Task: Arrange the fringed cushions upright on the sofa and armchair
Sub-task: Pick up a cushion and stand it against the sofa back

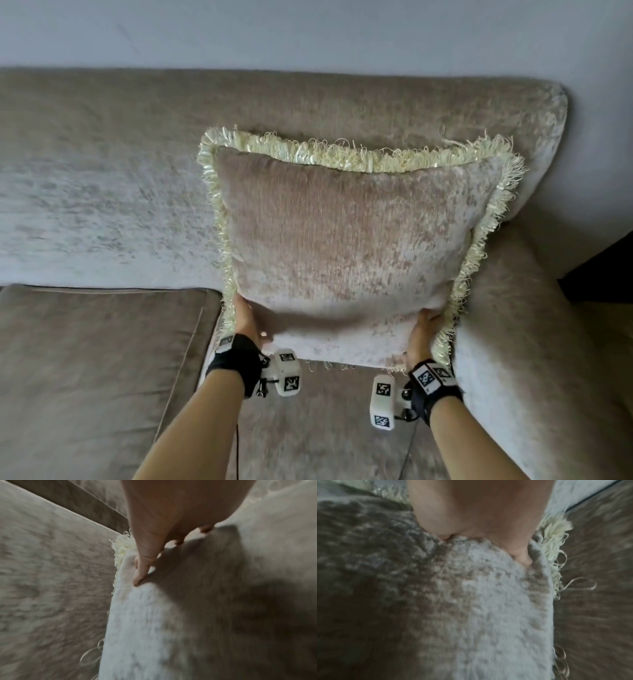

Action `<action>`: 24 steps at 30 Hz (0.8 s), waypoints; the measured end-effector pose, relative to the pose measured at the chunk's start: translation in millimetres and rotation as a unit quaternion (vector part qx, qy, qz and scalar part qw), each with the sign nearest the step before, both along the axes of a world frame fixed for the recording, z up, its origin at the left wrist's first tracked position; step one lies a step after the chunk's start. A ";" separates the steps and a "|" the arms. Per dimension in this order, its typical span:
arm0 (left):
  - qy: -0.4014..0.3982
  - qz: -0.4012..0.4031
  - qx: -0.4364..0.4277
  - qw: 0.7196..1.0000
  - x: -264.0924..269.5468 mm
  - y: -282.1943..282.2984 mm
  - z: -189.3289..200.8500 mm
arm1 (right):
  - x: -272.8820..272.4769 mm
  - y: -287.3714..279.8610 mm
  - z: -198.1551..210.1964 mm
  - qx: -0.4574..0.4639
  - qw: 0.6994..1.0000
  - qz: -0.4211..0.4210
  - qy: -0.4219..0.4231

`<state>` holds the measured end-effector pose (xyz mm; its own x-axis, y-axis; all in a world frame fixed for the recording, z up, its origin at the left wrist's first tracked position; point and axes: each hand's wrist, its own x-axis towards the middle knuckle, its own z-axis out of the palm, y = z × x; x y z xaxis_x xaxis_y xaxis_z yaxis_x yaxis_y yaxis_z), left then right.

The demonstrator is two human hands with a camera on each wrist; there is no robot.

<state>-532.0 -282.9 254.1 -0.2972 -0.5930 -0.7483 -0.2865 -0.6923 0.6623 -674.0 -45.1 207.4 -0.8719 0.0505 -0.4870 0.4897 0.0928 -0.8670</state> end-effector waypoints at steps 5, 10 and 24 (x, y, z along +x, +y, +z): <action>-0.049 -0.011 -0.019 0.999 26.7 -44.3 -7.2 | -34.0 46.8 -53.0 -0.088 0.989 -0.003 -0.117; -0.027 -0.044 0.048 0.997 45.7 -18.2 110.9 | 10.7 27.3 94.6 -0.082 0.982 -0.015 -0.167; 0.074 0.175 -0.018 0.982 279.7 -81.6 320.9 | 150.4 -162.4 328.6 -0.076 0.916 0.348 -0.182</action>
